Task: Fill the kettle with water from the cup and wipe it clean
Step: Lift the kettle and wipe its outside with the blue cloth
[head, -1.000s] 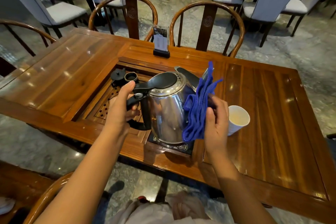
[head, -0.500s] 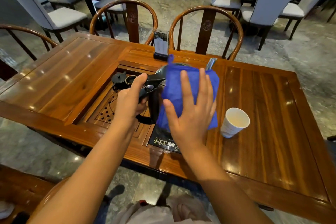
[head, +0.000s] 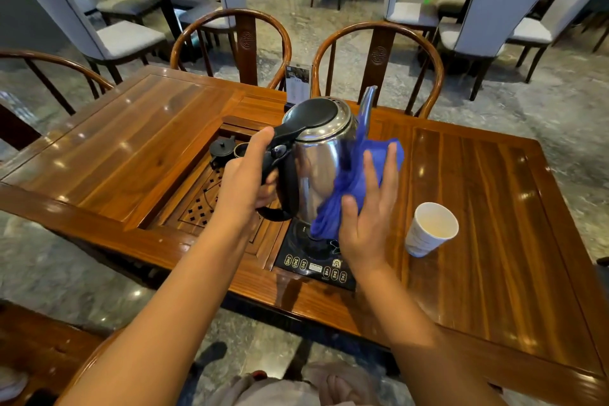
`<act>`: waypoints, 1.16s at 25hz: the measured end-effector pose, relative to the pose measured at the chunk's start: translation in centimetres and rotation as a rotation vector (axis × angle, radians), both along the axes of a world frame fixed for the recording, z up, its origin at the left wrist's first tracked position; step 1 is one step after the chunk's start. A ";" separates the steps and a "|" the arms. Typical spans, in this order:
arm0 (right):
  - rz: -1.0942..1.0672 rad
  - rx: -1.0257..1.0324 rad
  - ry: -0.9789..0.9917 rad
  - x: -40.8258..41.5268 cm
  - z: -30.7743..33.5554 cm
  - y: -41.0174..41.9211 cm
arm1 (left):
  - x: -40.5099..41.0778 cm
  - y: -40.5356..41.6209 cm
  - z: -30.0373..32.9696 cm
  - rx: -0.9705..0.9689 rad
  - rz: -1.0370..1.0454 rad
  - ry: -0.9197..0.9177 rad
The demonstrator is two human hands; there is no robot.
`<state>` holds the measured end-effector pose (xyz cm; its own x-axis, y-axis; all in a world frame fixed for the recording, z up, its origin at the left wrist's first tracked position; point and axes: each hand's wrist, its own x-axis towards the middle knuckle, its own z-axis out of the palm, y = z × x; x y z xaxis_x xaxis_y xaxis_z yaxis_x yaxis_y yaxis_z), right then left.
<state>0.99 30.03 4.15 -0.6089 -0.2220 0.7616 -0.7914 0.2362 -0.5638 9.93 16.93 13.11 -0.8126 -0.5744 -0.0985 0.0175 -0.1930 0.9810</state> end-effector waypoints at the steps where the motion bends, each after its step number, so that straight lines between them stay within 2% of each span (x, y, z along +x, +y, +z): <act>1: -0.033 -0.067 -0.101 0.2 1.8 -0.9 | 0.0 0.0 -0.1 -0.014 -0.007 -0.008; 3: -0.112 -0.023 -0.133 0.9 4.5 -2.1 | 0.1 0.2 0.0 -0.028 -0.004 -0.029; 6: -0.252 0.262 0.130 2.4 5.1 -2.7 | 0.1 0.3 0.4 -0.006 0.045 -0.044; 8: -0.261 0.375 0.285 2.8 4.1 -2.7 | 0.1 0.2 0.6 -0.001 0.068 -0.061; 11: -0.216 0.399 0.420 2.5 1.3 -2.0 | 0.3 0.0 0.2 -0.023 0.063 -0.067; 17: -0.169 0.383 0.464 1.9 -2.3 -0.7 | 0.7 -0.3 -0.4 -0.018 0.001 -0.040; 22: -0.177 0.336 0.410 1.6 -2.5 -0.3 | 0.6 -0.1 -0.1 -0.012 -0.048 -0.016; 25: -0.157 0.259 0.308 1.3 -2.4 -0.1 | 0.6 -0.2 -0.1 0.004 -0.070 -0.011; 27: -0.146 0.147 0.138 1.4 -1.9 -0.2 | 0.7 -0.3 -0.3 0.028 -0.076 -0.010; 29: -0.148 -0.058 -0.114 1.7 -0.6 -0.7 | 0.8 -0.3 -0.3 0.038 -0.079 -0.010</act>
